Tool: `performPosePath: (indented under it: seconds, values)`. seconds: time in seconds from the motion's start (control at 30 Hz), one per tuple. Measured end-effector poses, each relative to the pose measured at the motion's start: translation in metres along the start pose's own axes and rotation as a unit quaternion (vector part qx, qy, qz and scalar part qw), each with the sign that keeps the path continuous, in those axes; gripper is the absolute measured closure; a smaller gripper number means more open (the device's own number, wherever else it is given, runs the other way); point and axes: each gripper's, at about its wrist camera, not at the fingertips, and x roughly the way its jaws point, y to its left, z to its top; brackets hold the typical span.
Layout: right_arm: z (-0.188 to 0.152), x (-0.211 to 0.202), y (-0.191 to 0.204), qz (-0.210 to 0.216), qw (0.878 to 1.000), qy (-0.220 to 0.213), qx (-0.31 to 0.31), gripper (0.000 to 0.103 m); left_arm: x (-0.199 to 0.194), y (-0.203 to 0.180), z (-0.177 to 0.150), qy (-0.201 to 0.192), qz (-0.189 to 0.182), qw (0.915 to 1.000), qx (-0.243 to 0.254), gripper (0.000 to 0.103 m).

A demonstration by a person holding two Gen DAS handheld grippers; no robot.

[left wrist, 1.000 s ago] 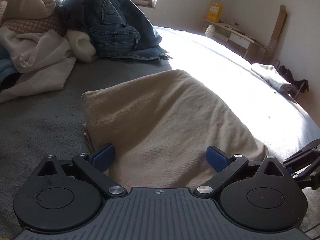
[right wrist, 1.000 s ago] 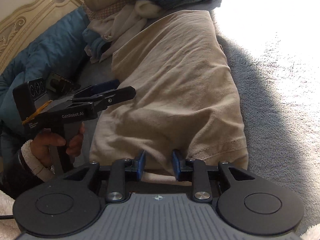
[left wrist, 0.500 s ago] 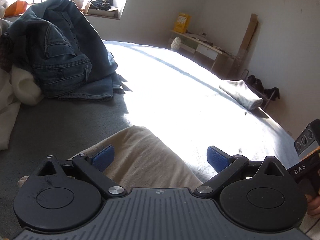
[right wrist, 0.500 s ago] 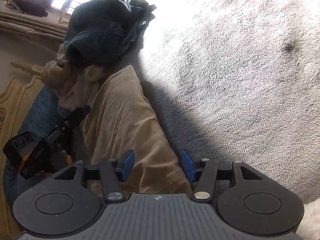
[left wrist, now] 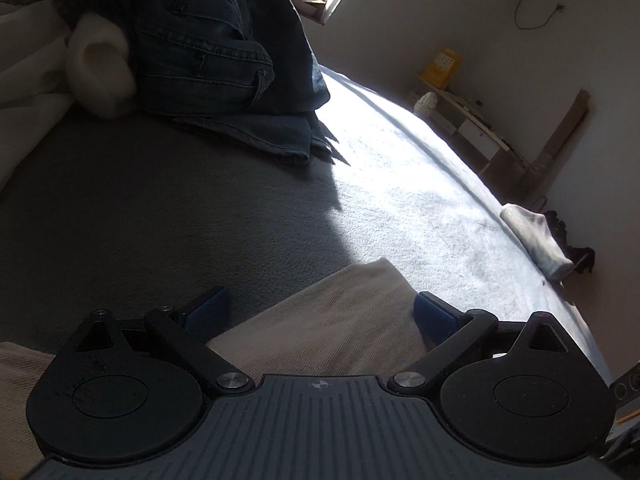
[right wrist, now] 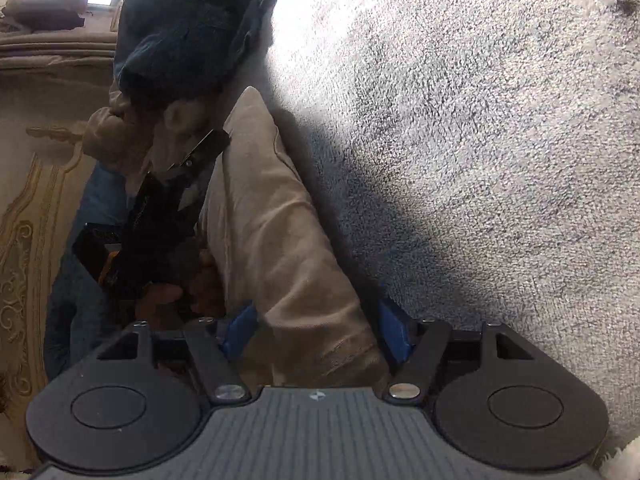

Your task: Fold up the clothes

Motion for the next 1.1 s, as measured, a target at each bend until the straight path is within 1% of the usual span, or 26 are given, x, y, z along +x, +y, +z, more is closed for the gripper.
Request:
performPosePath:
  seconds: [0.03,0.07,0.1,0.13,0.17,0.2,0.27,0.37,0.43,0.5,0.53,0.57,0.6,0.63,0.67,0.7,0.77,0.8,0.83,0.93,0.97,1.0,1.03,1.1]
  values:
    - [-0.008,0.004,0.002,-0.004,1.000,0.010,-0.007,0.038,0.001,-0.001,-0.001,-0.001,0.002,1.0000,0.005,0.003]
    - [-0.015,0.007,0.004,-0.010,1.000,0.019,-0.015,0.052,0.000,-0.001,-0.001,-0.002,0.002,1.0000,0.007,0.003]
    - [-0.022,0.008,0.010,-0.030,0.999,0.026,-0.034,0.062,0.000,-0.001,-0.002,-0.003,0.001,1.0000,0.007,0.003]
    - [-0.027,0.007,0.012,-0.034,0.998,0.028,-0.036,0.074,0.000,-0.001,-0.002,-0.004,-0.001,1.0000,0.006,0.002]
    - [-0.030,0.004,0.012,-0.029,0.999,0.023,-0.030,0.079,-0.001,0.000,-0.003,-0.005,-0.002,1.0000,0.006,0.002]
    - [-0.034,0.001,0.014,-0.029,0.999,0.017,-0.026,0.081,-0.001,0.000,-0.003,-0.006,-0.002,1.0000,0.006,0.002]
    - [-0.039,0.003,0.014,-0.036,0.999,0.015,-0.026,0.082,-0.001,0.000,-0.004,-0.006,-0.002,0.9999,0.009,0.002]
    - [-0.041,0.010,0.001,-0.030,0.999,0.028,0.010,0.082,-0.002,-0.002,-0.005,-0.006,0.001,0.9999,0.016,0.001]
    - [-0.040,0.006,0.002,-0.027,0.999,0.027,0.015,0.082,-0.003,-0.002,-0.005,-0.006,0.001,0.9999,0.014,0.001]
    - [-0.040,-0.008,0.015,-0.054,0.998,0.016,-0.017,0.077,-0.007,-0.002,-0.004,-0.009,0.000,0.9999,0.010,0.002]
    - [-0.040,-0.016,0.021,-0.069,0.997,0.009,-0.034,0.070,-0.011,-0.003,-0.003,-0.015,0.000,0.9999,0.007,0.003]
    - [-0.040,-0.023,0.027,-0.083,0.995,0.003,-0.050,0.062,-0.016,-0.006,-0.002,-0.023,-0.001,0.9997,0.010,0.003]
    - [-0.040,-0.030,0.033,-0.097,0.993,-0.003,-0.067,0.059,-0.021,-0.009,-0.001,-0.031,-0.002,0.9994,0.014,0.003]
    - [-0.040,-0.037,0.039,-0.111,0.990,-0.009,-0.084,0.059,-0.026,-0.013,0.000,-0.040,-0.003,0.9991,0.017,0.003]
    - [-0.040,-0.044,0.045,-0.125,0.987,-0.015,-0.100,0.060,-0.031,-0.017,0.002,-0.046,-0.012,0.9987,0.021,0.003]
    - [-0.035,-0.053,0.049,-0.126,0.985,-0.036,-0.108,0.060,-0.034,-0.024,0.003,-0.049,-0.025,0.9980,0.030,0.003]
    - [-0.023,-0.072,0.055,-0.126,0.981,-0.080,-0.122,0.061,-0.038,-0.036,0.004,-0.051,-0.049,0.9963,0.049,0.002]
    - [-0.013,-0.075,0.058,-0.118,0.981,-0.096,-0.123,0.064,-0.037,-0.043,0.003,-0.045,-0.062,0.9954,0.058,0.002]
    - [-0.002,-0.072,0.060,-0.107,0.982,-0.101,-0.122,0.066,-0.035,-0.050,0.002,-0.038,-0.076,0.9942,0.067,0.002]
    - [0.023,-0.044,0.056,-0.078,0.988,-0.096,-0.097,0.068,-0.016,-0.062,-0.008,-0.007,-0.075,0.9932,0.089,0.002]
    - [0.026,-0.032,0.048,-0.067,0.991,-0.082,-0.077,0.070,-0.009,-0.062,-0.013,-0.002,-0.060,0.9933,0.099,0.002]
    - [0.023,-0.021,0.039,-0.062,0.995,-0.064,-0.051,0.073,-0.002,-0.062,-0.018,0.003,-0.045,0.9930,0.109,0.002]
    - [0.019,-0.010,0.029,-0.057,0.997,-0.046,-0.025,0.073,0.002,-0.061,-0.020,0.005,-0.041,0.9933,0.108,0.002]
    - [0.001,-0.015,0.022,-0.058,0.997,-0.046,-0.025,0.073,0.001,-0.056,-0.022,0.001,-0.050,0.9935,0.102,0.002]
